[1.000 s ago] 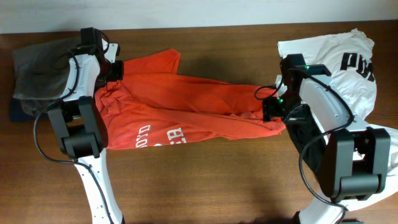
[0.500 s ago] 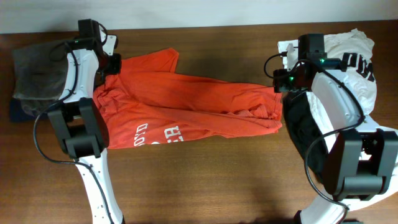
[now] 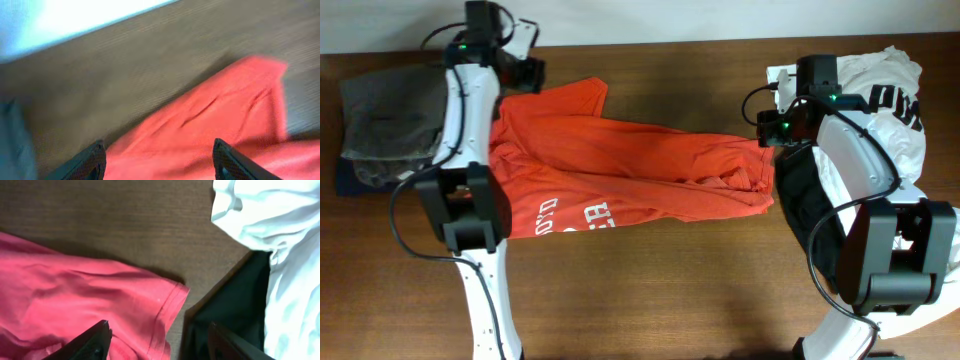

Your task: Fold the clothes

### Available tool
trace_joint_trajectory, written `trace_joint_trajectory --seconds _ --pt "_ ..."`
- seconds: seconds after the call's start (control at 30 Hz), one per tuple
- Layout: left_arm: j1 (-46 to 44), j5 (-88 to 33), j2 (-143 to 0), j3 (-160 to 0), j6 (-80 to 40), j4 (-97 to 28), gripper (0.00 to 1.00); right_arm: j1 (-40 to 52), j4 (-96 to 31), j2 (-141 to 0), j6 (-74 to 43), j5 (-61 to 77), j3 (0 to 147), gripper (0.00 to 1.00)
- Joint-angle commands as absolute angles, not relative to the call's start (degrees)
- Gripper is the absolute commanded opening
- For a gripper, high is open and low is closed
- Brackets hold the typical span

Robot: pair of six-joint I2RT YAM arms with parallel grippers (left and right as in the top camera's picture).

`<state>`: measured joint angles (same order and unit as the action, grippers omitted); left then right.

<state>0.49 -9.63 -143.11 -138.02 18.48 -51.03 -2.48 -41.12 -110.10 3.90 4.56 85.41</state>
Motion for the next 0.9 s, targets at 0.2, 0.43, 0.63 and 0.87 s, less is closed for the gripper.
trace_joint_trajectory --seconds 0.2,0.43,0.63,0.87 --pt "-7.29 -13.98 -147.22 -139.06 21.17 -43.38 0.68 -2.28 -44.99 -110.41 4.27 5.76 86.37 0.66" --pt "-9.45 -13.98 -151.87 -139.06 21.19 -41.58 0.69 -2.28 -46.28 -110.41 4.25 5.78 86.37 0.66" --pt "-9.61 -13.76 -152.83 -139.06 21.39 -38.79 0.69 -2.28 -46.26 -110.41 4.23 6.0 86.37 0.66" --pt "-9.61 -13.72 -153.91 -139.06 21.61 -37.91 0.68 -2.28 -46.06 -110.41 4.25 6.22 86.37 0.66"
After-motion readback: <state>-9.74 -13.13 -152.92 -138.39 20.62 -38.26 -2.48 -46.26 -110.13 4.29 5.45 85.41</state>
